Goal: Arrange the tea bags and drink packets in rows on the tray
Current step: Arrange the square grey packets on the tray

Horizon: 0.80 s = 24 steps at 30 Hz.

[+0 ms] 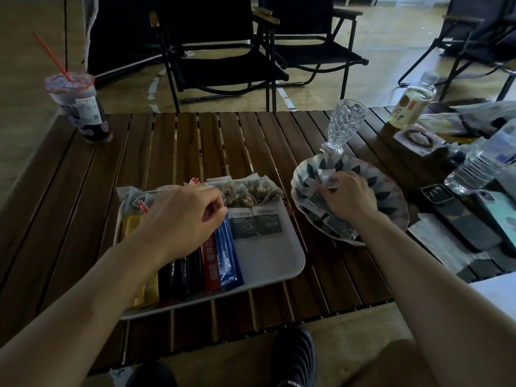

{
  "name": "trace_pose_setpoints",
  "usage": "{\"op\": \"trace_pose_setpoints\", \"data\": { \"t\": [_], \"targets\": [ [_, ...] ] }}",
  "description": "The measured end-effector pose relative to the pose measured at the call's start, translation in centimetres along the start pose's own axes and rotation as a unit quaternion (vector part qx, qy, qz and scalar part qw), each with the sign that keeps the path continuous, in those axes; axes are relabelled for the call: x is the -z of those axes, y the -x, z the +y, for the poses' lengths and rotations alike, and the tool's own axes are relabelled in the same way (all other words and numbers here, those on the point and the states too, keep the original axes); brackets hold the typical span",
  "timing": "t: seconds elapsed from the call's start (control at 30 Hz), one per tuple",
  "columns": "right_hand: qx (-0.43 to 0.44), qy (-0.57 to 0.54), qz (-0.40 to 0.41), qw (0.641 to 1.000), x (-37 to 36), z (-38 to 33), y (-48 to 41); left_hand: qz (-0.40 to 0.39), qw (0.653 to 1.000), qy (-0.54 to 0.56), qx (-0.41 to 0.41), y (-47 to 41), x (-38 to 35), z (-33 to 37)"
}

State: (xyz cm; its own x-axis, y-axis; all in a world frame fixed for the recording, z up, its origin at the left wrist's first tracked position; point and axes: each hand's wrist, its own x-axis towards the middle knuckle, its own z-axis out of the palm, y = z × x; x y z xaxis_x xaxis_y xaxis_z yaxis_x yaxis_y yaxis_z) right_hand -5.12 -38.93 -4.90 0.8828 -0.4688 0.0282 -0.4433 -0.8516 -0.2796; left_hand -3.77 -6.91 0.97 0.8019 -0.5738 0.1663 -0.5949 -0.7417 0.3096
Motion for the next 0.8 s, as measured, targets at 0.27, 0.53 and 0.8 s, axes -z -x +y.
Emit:
{"op": "trace_pose_setpoints", "data": {
  "t": [0.27, 0.53, 0.8],
  "targets": [
    [-0.015, -0.026, 0.053, 0.998, 0.3, -0.7, -0.1, -0.002, 1.0, -0.006, -0.007, -0.4, -0.5, 0.0],
    [0.021, -0.034, 0.105, 0.994, 0.9, -0.6, 0.4, -0.004, 1.0, 0.001, -0.007, -0.1, -0.3, -0.3],
    [-0.047, -0.181, 0.195, 0.963, 2.9, -0.9, 0.6, 0.013, 1.0, 0.002, 0.001, 0.4, 0.6, -1.0]
  ]
}}
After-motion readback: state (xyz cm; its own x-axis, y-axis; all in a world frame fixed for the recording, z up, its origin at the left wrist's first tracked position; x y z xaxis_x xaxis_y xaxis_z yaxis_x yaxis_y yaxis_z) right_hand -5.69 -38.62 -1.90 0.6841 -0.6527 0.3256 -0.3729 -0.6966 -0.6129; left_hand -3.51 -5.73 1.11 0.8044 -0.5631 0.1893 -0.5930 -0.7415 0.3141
